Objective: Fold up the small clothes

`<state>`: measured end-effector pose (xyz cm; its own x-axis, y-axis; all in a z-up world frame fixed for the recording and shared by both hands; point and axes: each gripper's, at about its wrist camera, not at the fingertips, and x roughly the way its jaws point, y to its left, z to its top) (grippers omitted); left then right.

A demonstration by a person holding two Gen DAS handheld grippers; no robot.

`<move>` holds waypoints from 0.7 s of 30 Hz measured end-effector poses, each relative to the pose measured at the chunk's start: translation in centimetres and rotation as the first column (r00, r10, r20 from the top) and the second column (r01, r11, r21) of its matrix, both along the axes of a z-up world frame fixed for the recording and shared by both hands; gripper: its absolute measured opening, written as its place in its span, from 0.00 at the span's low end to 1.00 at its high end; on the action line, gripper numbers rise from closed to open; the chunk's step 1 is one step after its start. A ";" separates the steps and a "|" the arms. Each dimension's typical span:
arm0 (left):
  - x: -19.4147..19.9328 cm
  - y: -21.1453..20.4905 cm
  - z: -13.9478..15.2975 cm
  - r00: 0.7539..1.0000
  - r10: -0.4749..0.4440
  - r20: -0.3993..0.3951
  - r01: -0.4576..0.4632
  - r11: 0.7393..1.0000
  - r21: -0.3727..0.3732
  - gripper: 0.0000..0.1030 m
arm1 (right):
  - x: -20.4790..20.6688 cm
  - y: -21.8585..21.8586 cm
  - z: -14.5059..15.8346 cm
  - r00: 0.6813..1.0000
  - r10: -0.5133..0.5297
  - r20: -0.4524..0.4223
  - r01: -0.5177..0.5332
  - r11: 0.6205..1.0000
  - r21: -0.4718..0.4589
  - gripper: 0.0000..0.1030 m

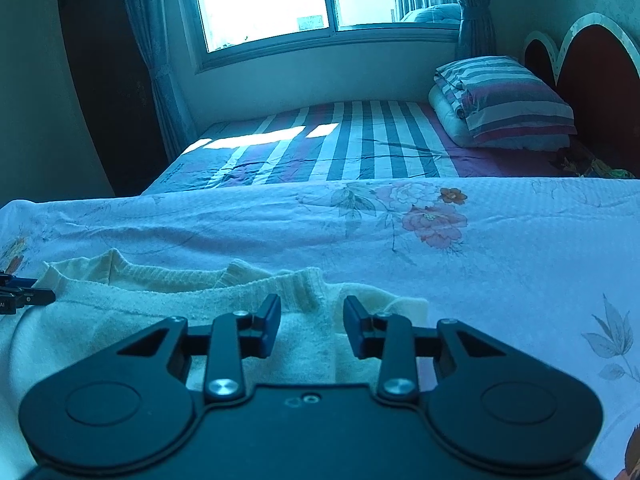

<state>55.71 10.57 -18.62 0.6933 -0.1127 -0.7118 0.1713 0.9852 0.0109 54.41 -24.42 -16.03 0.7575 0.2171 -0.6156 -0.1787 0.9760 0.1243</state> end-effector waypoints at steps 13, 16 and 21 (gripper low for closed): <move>0.2 0.2 1.6 1.000 -0.005 0.006 0.005 1.000 0.012 0.02 | -0.5 0.2 0.6 1.000 0.003 0.026 -0.003 1.000 -0.001 0.34; 0.9 0.3 2.4 1.000 -0.007 0.010 0.007 1.000 -0.008 0.02 | -0.5 0.2 0.8 1.000 0.003 0.028 -0.002 1.000 -0.007 0.34; 1.9 -0.3 2.6 1.000 -0.020 0.006 0.020 1.000 0.017 0.02 | -0.6 0.2 0.8 1.000 0.002 0.029 -0.002 1.000 -0.003 0.35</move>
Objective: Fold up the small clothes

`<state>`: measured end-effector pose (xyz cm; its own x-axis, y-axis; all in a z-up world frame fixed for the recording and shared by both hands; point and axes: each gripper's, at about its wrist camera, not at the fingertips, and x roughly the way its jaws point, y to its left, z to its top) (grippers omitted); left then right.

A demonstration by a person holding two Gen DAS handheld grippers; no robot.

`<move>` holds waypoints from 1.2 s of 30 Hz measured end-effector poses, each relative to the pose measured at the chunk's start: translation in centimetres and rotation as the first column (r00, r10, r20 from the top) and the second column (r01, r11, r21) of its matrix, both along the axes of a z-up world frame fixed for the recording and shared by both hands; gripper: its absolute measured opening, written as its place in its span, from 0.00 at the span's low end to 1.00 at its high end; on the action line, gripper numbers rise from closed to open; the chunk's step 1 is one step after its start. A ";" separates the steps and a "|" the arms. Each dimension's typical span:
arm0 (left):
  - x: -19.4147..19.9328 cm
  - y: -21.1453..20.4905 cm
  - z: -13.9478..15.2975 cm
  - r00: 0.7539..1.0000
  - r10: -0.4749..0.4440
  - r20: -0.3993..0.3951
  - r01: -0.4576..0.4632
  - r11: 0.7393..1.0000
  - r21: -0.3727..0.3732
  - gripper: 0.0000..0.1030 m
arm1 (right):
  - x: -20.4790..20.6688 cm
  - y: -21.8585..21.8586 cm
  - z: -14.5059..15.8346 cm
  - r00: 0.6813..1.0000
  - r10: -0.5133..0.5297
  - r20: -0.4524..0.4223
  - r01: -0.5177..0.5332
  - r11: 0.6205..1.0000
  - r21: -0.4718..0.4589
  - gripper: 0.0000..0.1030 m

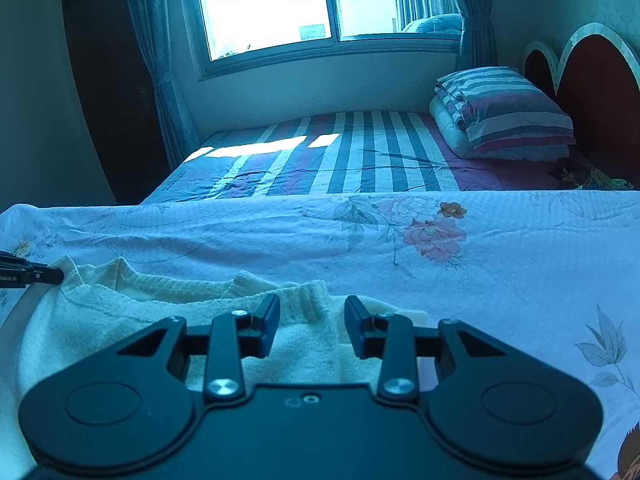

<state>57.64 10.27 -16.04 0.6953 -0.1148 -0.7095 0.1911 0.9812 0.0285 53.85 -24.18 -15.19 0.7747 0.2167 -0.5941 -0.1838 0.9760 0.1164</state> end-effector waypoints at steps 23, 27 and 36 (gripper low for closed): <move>-2.2 -1.5 0.6 0.994 -0.018 0.109 0.019 1.000 -0.013 1.00 | 2.7 3.3 -1.8 0.992 0.057 -0.112 -0.058 0.998 -0.005 0.19; -1.5 -1.6 -2.2 0.998 0.049 0.029 -0.052 0.993 0.103 1.00 | 2.4 1.5 -2.1 0.993 -0.055 -0.101 0.052 0.998 -0.033 0.11; -2.5 -0.1 0.6 0.990 0.049 0.135 -0.046 0.999 -0.023 1.00 | 0.7 3.0 -0.2 0.997 0.075 -0.024 -0.076 0.996 -0.038 0.19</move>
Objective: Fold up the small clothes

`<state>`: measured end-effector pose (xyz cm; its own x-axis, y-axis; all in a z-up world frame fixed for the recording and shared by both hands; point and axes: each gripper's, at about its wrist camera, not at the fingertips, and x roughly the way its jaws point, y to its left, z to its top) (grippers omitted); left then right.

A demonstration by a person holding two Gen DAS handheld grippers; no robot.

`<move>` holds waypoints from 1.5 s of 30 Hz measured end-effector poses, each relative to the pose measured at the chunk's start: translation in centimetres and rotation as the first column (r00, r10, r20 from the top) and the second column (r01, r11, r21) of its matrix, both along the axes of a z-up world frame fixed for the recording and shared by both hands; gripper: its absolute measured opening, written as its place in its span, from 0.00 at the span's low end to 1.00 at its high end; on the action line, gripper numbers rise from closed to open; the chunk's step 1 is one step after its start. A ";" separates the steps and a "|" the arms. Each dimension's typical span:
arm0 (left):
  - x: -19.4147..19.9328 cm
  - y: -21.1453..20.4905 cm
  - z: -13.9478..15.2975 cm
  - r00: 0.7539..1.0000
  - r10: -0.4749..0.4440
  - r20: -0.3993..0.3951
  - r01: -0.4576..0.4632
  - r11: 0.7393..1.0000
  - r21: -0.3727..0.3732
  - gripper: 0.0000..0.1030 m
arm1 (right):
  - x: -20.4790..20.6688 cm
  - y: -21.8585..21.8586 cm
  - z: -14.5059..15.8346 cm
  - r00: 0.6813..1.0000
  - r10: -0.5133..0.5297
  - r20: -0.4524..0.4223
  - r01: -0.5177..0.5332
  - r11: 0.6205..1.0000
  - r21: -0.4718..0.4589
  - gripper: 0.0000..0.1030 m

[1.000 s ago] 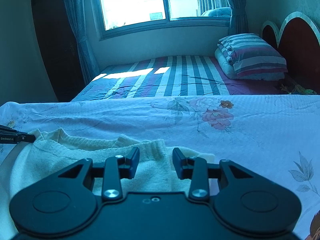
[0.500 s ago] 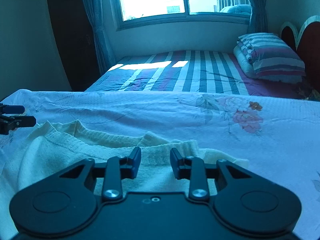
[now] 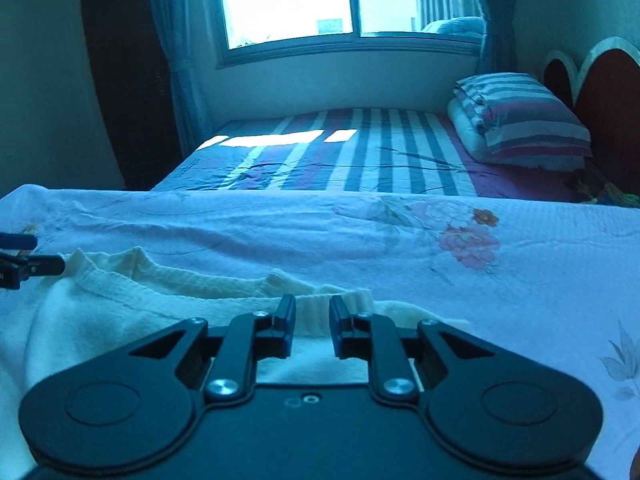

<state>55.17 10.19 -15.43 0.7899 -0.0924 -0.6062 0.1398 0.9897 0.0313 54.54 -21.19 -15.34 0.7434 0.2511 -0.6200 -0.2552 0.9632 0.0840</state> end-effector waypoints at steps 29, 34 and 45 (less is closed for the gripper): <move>2.8 -1.4 -0.9 0.994 0.027 -0.108 -0.037 0.995 -0.091 1.00 | -1.0 -0.7 -0.3 0.996 -0.045 -0.071 0.048 0.998 0.036 0.21; -2.3 -1.7 0.6 0.994 -0.041 -0.097 0.031 0.994 -0.109 1.00 | -5.6 2.3 0.3 0.986 0.146 -0.079 -0.141 0.988 0.061 0.22; -4.3 -2.0 -2.8 0.992 0.022 -0.127 -0.020 1.000 0.019 1.00 | -5.9 -0.2 -0.9 0.996 -0.029 -0.083 0.033 0.998 0.045 0.21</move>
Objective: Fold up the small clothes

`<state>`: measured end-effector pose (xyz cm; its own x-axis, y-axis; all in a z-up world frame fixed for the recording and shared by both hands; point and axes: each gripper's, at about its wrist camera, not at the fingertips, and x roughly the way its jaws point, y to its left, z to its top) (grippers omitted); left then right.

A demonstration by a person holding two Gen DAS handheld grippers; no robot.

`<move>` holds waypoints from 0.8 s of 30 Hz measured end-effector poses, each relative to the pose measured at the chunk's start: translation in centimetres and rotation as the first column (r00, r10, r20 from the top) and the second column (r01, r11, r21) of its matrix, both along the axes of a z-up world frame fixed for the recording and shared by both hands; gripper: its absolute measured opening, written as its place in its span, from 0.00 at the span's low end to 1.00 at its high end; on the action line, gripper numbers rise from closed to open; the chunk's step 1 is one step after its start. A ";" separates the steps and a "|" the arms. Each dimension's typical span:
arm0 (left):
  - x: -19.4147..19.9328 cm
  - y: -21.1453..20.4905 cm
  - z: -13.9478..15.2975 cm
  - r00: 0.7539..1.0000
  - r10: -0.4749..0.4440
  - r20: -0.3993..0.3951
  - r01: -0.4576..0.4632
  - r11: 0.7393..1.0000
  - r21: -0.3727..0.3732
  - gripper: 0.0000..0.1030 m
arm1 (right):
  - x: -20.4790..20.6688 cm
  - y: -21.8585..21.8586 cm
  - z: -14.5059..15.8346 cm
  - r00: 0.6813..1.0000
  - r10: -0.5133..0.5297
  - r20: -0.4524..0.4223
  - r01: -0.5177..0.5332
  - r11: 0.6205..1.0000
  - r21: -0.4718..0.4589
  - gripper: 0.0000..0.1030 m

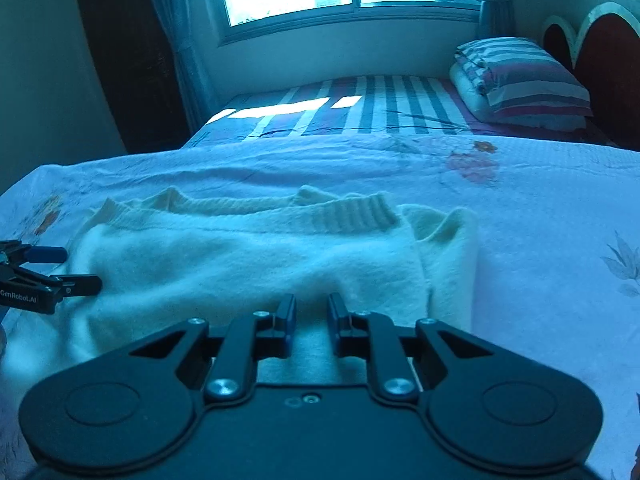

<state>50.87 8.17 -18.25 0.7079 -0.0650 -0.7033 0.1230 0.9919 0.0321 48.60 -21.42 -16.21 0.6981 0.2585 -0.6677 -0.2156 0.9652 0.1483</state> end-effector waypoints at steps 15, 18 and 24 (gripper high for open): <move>-14.8 -3.7 0.9 0.992 -0.126 -0.019 0.124 0.987 -0.107 1.00 | -14.2 7.5 0.9 0.961 0.276 0.033 -0.278 0.959 0.061 0.19; -14.3 -3.8 -0.5 0.997 -0.075 -0.031 0.072 0.995 -0.075 1.00 | -13.5 7.4 -0.6 0.971 0.240 0.008 -0.240 0.970 0.033 0.12; -13.7 -2.4 -1.0 1.000 -0.012 -0.026 0.011 0.999 -0.051 1.00 | -12.7 3.0 -1.1 0.996 0.089 -0.031 -0.087 0.994 0.071 0.00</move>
